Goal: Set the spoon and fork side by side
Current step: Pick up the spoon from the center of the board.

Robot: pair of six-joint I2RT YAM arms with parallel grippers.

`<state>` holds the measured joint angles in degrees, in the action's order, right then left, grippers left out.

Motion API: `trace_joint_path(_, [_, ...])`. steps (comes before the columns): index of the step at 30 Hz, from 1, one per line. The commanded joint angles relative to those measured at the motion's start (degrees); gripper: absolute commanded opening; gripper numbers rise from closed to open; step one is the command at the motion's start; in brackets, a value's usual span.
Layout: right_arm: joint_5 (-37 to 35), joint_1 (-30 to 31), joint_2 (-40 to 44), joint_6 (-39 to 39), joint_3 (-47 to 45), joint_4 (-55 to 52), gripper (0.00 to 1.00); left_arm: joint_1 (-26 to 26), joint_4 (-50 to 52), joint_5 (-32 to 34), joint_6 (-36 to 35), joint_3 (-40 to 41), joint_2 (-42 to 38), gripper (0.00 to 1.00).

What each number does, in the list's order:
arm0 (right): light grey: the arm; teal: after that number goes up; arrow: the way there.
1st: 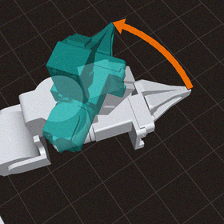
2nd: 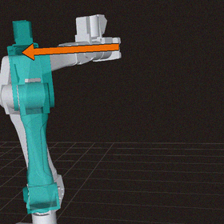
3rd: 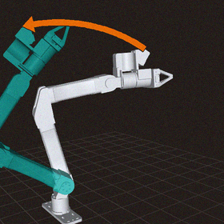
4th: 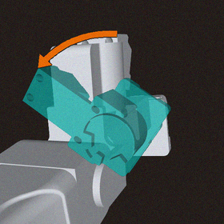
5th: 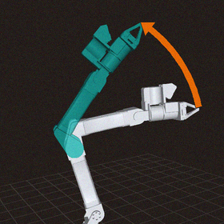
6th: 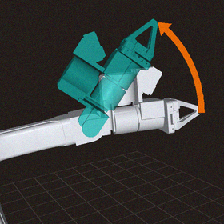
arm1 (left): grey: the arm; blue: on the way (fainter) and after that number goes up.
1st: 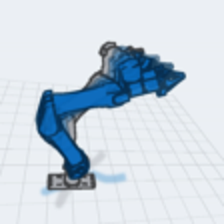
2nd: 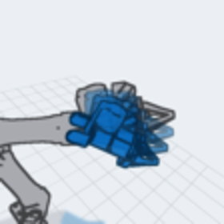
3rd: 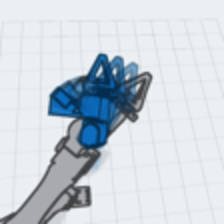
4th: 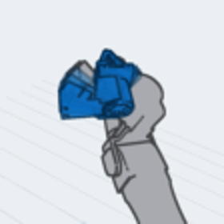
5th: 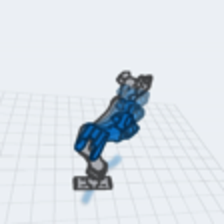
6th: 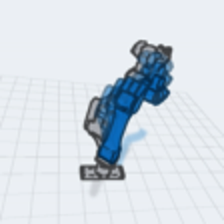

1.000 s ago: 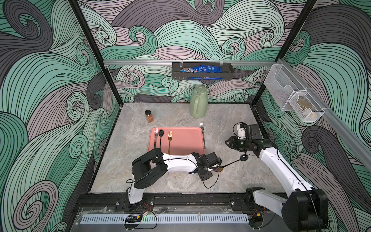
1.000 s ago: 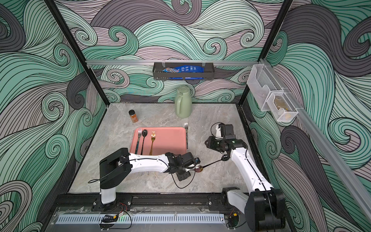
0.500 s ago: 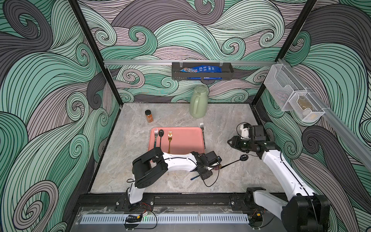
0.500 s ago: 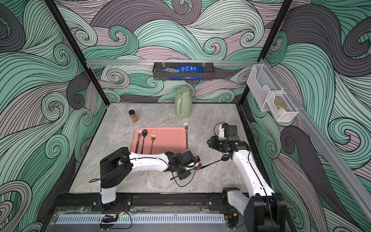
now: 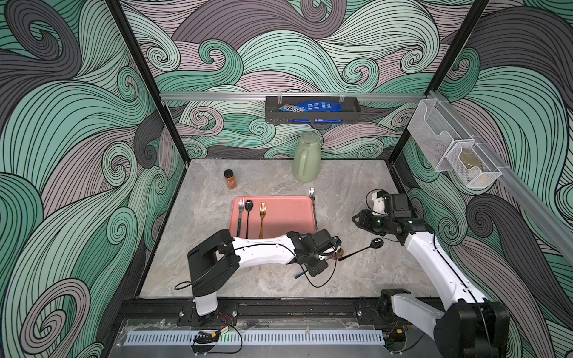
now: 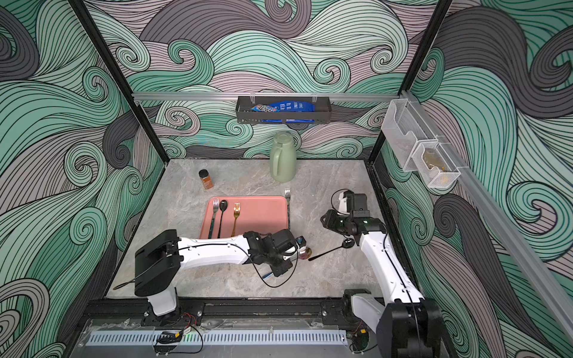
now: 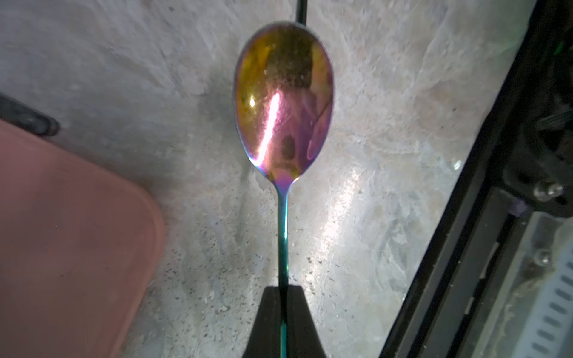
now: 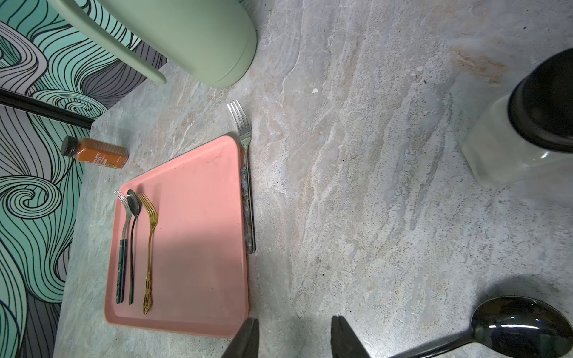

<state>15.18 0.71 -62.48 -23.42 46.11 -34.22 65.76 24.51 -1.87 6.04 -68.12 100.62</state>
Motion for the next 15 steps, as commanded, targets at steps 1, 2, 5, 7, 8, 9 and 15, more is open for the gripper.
trace_joint_path(1, [-0.4,-1.0,1.4,-0.9,-0.6,0.7,0.43,-3.6,1.0,3.3,4.4,0.6,-4.3,0.00])
trace_joint_path(2, [-0.6,-1.2,1.5,-1.0,-0.6,0.8,0.43,-4.6,1.1,5.0,5.7,0.9,-5.1,0.00])
trace_joint_path(5, [-0.4,-1.3,1.7,-1.6,-1.0,1.3,0.44,-8.0,1.7,11.2,10.2,1.3,-6.5,0.00])
trace_joint_path(7, [0.3,-1.2,1.5,-2.0,-1.4,1.7,0.44,-11.1,1.9,13.9,13.8,1.6,-7.0,0.00])
trace_joint_path(8, [0.9,-1.3,1.3,-2.2,-1.8,2.2,0.44,-12.6,1.6,15.0,15.6,1.8,-7.2,0.01])
trace_joint_path(9, [1.6,-1.3,1.1,-2.4,-2.3,2.7,0.44,-13.9,1.2,16.5,17.2,2.1,-7.2,0.02])
trace_joint_path(15, [1.2,-1.3,0.2,-4.2,-5.2,5.0,0.44,-20.2,3.6,21.2,24.4,-0.2,-2.6,0.00])
